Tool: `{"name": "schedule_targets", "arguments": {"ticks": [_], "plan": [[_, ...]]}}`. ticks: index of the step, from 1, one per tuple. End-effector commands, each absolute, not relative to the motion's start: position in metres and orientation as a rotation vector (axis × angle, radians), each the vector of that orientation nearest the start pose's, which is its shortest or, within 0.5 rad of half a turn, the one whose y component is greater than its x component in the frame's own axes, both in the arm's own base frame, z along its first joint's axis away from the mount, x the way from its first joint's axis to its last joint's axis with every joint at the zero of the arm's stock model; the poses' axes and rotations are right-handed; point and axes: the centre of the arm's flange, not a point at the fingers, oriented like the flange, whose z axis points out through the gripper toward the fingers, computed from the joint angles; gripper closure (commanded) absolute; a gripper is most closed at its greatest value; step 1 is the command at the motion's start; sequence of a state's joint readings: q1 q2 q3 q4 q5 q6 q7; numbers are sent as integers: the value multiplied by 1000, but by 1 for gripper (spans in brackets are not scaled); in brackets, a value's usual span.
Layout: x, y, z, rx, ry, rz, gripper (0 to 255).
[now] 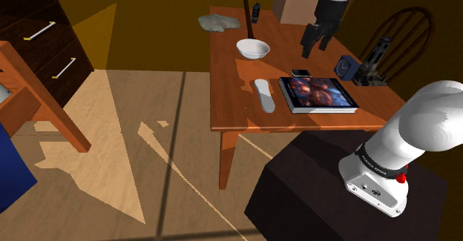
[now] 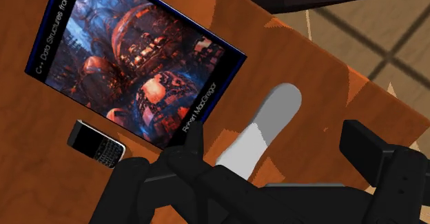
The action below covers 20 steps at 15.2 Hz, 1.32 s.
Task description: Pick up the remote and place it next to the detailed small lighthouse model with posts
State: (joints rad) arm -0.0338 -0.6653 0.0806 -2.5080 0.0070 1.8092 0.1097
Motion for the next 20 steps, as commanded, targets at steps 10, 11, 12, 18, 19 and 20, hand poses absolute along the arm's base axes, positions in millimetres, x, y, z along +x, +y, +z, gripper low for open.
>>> {"name": "schedule_targets", "arguments": {"ticks": [10,11,12,18,19,20], "plan": [[416,31,372,-3120,572,17,0],[423,32,360,-3111,611,14,0],[429,32,349,-3101,650,11,0],[469,28,282,-3036,880,-5,0],[470,28,282,-3035,881,-5,0],[470,28,276,-3035,881,-5,0]]}}
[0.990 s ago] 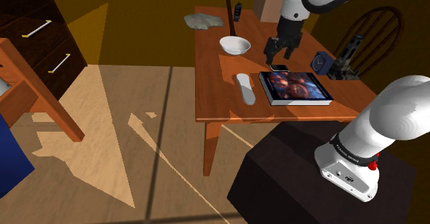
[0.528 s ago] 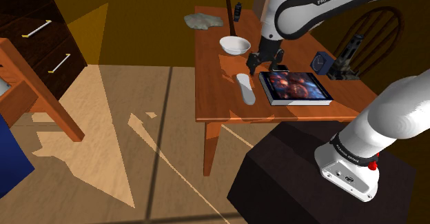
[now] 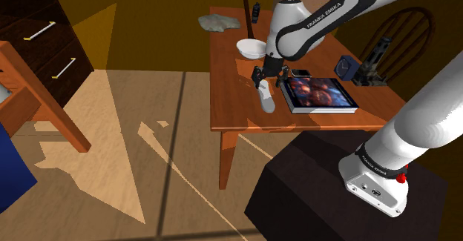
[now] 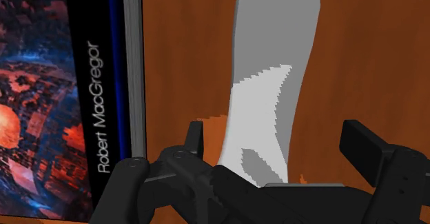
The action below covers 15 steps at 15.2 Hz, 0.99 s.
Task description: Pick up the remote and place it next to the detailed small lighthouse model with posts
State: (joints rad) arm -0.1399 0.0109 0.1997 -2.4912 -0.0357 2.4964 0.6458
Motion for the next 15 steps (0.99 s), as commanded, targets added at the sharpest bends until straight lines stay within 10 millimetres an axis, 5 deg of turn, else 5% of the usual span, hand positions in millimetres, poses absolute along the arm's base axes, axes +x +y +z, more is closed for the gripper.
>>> {"name": "schedule_targets", "arguments": {"ticks": [1,6,14,15], "plan": [[470,28,271,-3035,881,-5,0],[470,27,242,-3035,881,-5,0],[470,27,242,-3035,881,-5,0],[470,27,242,-3035,881,-5,255]]}}
